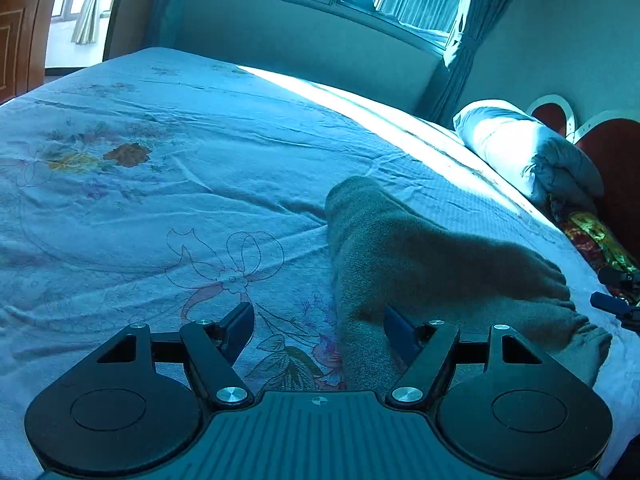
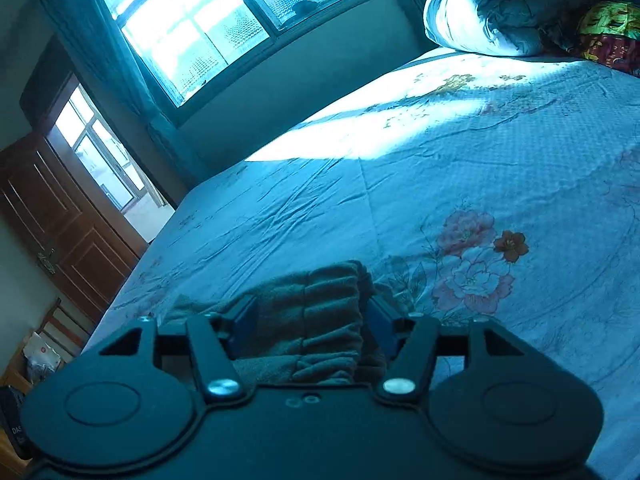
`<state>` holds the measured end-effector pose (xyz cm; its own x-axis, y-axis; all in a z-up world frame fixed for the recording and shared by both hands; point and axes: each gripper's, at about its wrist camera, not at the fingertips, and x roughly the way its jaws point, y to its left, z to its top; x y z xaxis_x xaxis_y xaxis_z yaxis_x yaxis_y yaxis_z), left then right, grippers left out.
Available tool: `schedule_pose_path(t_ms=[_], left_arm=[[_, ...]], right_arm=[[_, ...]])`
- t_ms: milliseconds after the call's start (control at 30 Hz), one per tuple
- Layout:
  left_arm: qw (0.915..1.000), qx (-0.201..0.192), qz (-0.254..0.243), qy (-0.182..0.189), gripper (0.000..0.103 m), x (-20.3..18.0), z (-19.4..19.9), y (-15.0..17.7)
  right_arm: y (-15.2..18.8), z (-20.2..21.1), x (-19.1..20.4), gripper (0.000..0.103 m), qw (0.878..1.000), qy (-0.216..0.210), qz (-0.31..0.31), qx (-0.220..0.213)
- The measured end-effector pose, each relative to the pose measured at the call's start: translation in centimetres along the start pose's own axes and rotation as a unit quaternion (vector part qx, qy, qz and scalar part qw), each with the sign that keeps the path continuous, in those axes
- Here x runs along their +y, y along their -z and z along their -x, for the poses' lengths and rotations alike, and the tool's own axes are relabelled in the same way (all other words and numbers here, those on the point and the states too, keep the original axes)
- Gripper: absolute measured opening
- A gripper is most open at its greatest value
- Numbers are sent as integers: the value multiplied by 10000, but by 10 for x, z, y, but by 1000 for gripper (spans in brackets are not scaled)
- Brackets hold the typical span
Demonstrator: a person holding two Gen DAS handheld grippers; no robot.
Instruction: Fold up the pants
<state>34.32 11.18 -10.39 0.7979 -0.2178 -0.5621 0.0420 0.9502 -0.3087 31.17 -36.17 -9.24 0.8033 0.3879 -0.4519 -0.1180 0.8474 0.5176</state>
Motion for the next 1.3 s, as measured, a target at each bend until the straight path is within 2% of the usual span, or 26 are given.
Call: schedule_pose_path(t_ms=[67,167,233,300,367,400,433,467,533,567,600,667,700,733,800,900,967,1067,1133,1200,1233,1300], left_arm=[[9998,-179,-85,47,72,0,4,-6],[9995,-213,-228,-6,72,-9,-11,-28],[9990,-193,-402,-37,72,-21,-27,-46],[9982,-58,-580,-161,72,-35,-45,-59],[9973,53,-729,-40,72,-47,-62,-67],[9961,227,-844,-123,72,-52,-74,-69],[9934,484,-982,-346,72,-56,-88,-68],[9905,750,-1040,-489,78,-56,-103,-65],[9927,804,-740,-509,90,-47,-113,-63],[9947,767,-547,-410,90,-41,-108,-63],[9962,643,-492,-328,90,-37,-99,-61],[9974,522,-436,-220,90,-26,-79,-57],[9984,467,-304,4,90,-18,-70,-53],[9986,458,-124,250,90,-10,-63,-49],[9959,630,140,632,90,3,-58,-41],[9918,864,211,919,89,10,-56,-28],[9909,974,198,910,80,10,-61,-21],[9888,990,447,1022,79,13,-66,-17],[9878,1012,516,1062,79,11,-70,-14],[9844,1075,603,1259,76,11,-73,-12],[9825,1103,683,1334,71,12,-74,-12],[9788,1142,850,1472,70,17,-78,-10]], right_arm=[[-5,3,1,53,9998,-126,48,-148],[-12,-19,19,53,9995,-223,201,112],[-14,-39,32,52,9987,-47,439,246],[-16,-61,44,52,9950,372,821,430],[-18,-77,48,50,9934,397,952,496],[-18,-85,49,50,9926,336,1008,585],[-17,-98,49,49,9892,497,1090,849],[-15,-111,46,49,9840,673,1156,1178],[-16,-111,45,47,9822,751,1313,1116],[-20,-102,44,46,9845,641,1301,988],[-24,-88,40,48,9888,468,1175,793],[-29,-59,22,58,9950,300,835,452],[-32,-46,6,65,9978,115,524,379],[-33,-37,-8,68,9990,-57,225,394],[-29,-26,-34,69,9979,-154,-207,598],[-16,-21,-59,69,9942,-230,-604,861],[-5,-27,-69,68,9895,-362,-903,1071],[11,-39,-78,68,9837,-492,-1209,1237],[16,-45,-82,68,9781,-733,-1511,1234],[18,-52,-83,68,9719,-1017,-1664,1320],[19,-55,-84,68,9697,-1078,-1714,1366],[19,-60,-87,67,9662,-1158,-1836,1390]])
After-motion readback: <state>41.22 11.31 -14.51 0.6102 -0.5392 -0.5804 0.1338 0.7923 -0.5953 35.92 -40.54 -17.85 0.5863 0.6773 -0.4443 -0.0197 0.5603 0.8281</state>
